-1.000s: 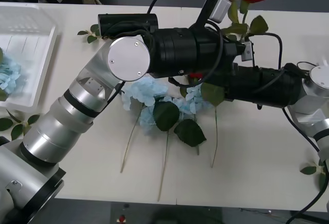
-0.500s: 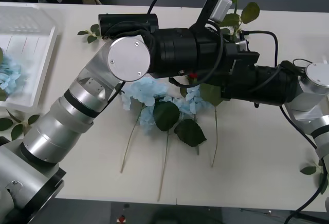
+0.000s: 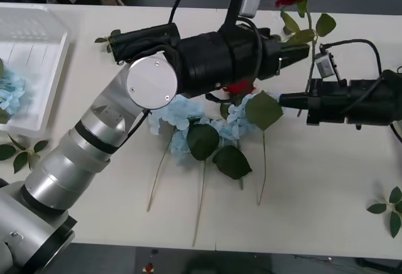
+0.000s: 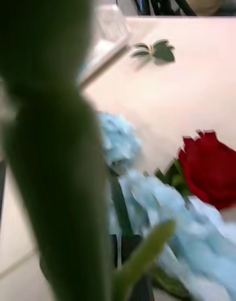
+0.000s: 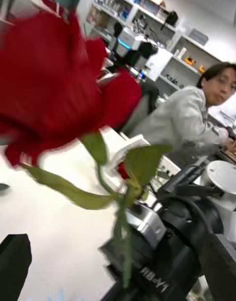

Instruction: Put the red flowers into the right box and the blue flowers into the left box

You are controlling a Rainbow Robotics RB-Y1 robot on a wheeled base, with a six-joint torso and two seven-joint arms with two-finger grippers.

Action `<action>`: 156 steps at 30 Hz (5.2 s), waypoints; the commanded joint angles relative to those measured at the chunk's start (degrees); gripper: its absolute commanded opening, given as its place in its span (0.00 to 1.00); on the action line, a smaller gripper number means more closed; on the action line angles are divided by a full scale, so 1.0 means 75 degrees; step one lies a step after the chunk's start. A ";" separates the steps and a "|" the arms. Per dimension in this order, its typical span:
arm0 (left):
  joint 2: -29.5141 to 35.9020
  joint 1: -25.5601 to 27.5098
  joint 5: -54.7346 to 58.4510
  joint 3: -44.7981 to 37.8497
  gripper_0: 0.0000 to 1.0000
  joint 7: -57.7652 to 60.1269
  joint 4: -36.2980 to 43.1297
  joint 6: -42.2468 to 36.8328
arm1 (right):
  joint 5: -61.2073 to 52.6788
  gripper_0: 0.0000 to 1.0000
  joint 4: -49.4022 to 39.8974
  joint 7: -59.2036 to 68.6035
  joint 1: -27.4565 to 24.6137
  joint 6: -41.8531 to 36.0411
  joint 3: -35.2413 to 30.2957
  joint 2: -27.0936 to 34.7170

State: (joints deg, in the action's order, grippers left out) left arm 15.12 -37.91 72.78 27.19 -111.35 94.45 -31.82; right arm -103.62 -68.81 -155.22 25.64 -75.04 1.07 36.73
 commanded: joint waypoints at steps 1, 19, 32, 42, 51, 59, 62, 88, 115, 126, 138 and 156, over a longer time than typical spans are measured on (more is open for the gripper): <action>0.0914 -0.0031 0.0902 -0.0450 1.00 -0.0329 0.0368 -0.0397 | 0.0949 0.00 -0.0118 0.1583 0.0237 -0.0646 -0.0846 0.0598; 0.2964 0.1644 0.1066 -0.3052 1.00 0.0737 0.0216 -0.6057 | 0.4957 0.00 0.0550 0.5696 0.0167 -0.2674 -0.3424 0.3013; 0.2625 0.1222 -0.1958 -0.1223 1.00 0.1511 0.0239 -0.7124 | 0.6504 0.00 0.0656 0.5813 -0.1263 -0.1209 -0.3025 0.3774; 0.2379 0.0707 -0.3188 0.0077 1.00 0.1745 0.0239 -0.6960 | 0.6692 0.00 0.0656 0.5942 -0.2142 0.0490 -0.2205 0.3774; 0.2168 0.0531 -0.4079 0.1073 1.00 0.2038 0.0192 -0.6632 | 0.6949 0.00 0.0667 0.6528 -0.1990 0.0748 -0.1971 0.3645; 0.1781 0.0144 -0.4266 0.1894 1.00 0.2214 -0.0757 -0.6093 | 0.6891 0.68 0.0656 0.6341 -0.1978 0.1123 -0.1971 0.3645; 0.1629 -0.0008 -0.4465 0.2069 1.00 0.2214 -0.1097 -0.5964 | 0.6856 0.76 0.0656 0.6294 -0.1954 0.1158 -0.1971 0.3622; 0.1593 -0.0196 -0.5145 0.2351 0.00 0.2624 -0.1238 -0.5917 | 0.5953 0.84 -0.3587 1.0067 -0.1626 -0.0857 -0.0506 0.2802; 0.4136 -0.0805 -0.5344 -0.3403 0.00 -0.0868 0.0438 -0.9374 | 0.6317 0.88 -0.5227 1.2786 0.0085 0.0373 0.2939 0.1430; 0.4242 -0.0805 -0.8098 -0.3696 0.00 -0.1771 -0.1355 -0.7405 | 0.6422 0.88 -0.3868 1.2763 0.0893 0.0467 0.3596 0.0962; 0.4242 -0.0805 -0.8602 -0.3696 0.10 -0.1735 -0.3558 -0.5530 | 0.6528 0.88 -0.3294 1.2681 0.1268 0.0619 0.4311 0.0950; 0.4464 -0.0992 -0.5602 -0.4177 0.72 -0.2860 -0.3488 -0.6104 | 0.6879 0.75 -0.3176 1.2634 0.1268 0.1229 0.5072 0.0856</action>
State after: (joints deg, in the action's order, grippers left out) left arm 46.52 -42.43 26.74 -0.65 -127.61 66.50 -75.40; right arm -52.51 -92.68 -62.47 34.16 -65.85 39.61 43.37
